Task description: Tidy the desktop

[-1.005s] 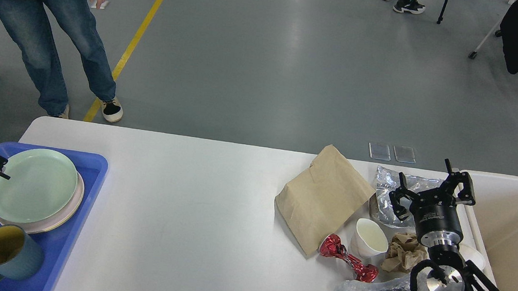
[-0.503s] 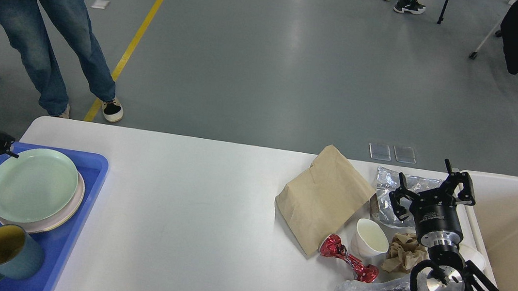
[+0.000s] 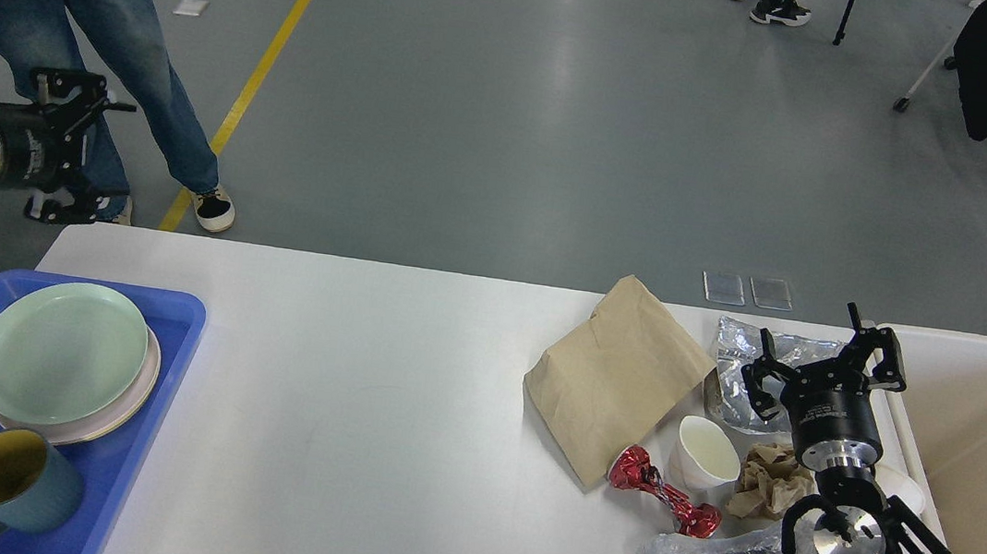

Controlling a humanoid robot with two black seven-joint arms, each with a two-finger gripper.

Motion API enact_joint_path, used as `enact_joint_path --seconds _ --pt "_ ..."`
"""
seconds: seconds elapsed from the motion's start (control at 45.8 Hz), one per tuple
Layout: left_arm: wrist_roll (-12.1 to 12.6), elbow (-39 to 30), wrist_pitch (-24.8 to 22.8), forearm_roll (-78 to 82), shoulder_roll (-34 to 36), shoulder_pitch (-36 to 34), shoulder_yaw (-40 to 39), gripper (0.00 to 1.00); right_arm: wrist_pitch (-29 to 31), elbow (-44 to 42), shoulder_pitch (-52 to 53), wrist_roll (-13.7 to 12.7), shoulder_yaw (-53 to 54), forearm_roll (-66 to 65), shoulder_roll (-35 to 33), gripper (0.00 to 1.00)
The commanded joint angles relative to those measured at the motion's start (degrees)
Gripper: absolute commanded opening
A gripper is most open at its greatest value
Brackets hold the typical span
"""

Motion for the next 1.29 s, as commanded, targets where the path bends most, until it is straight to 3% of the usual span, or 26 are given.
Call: enact_joint_path --seconds 0.0,0.109,0.153,0.197,0.306,0.415,0.503,0.678,0.962,1.093,1.268 --pt "-0.02 0.03 -0.45 0.02 -4.52 4.70 -11.55 0.96 -0.01 0.00 0.04 0.00 0.00 0.00 0.00 1.00" --pt "-0.55 0.38 -0.45 0.02 -7.25 6.56 -19.46 0.96 -0.01 0.00 -0.04 0.00 0.00 0.00 0.00 1.00" --pt "-1.86 0.64 0.25 0.11 -7.87 6.99 -21.39 0.96 -0.01 0.00 -0.04 0.00 0.00 0.00 0.00 1.00" --pt "-4.66 1.69 0.43 0.11 -9.01 8.39 -22.63 0.96 -0.01 0.00 -0.04 0.00 0.00 0.00 0.00 1.00" --pt "-17.31 4.16 1.04 0.20 -12.78 11.74 -23.25 0.96 -0.01 0.00 -0.04 0.00 0.00 0.00 0.00 1.00" --pt "-31.63 4.42 6.66 -0.06 -15.78 12.88 -24.47 0.96 0.00 0.00 -0.04 0.00 0.00 0.00 0.00 1.00" --pt "-38.86 3.73 6.93 0.37 -16.66 16.13 -30.26 0.96 -0.01 0.00 0.04 0.00 0.00 0.00 0.00 1.00" --pt "-39.57 -0.75 6.93 4.67 -18.06 23.77 -37.75 0.96 -0.01 0.00 0.04 0.00 0.00 0.00 0.00 1.00" --pt "-39.22 -16.22 8.69 19.70 -22.98 39.59 -54.97 0.96 -0.01 0.00 -0.04 0.09 0.00 0.00 0.00 1.00" --pt "-39.49 -16.41 8.17 20.32 -23.95 41.19 -58.84 0.96 -0.01 0.00 -0.04 0.00 0.00 0.00 0.00 1.00" --pt "-39.84 -16.49 7.11 20.41 -25.10 41.27 -57.97 0.96 -0.01 0.00 -0.04 0.00 0.00 0.00 0.00 1.00"
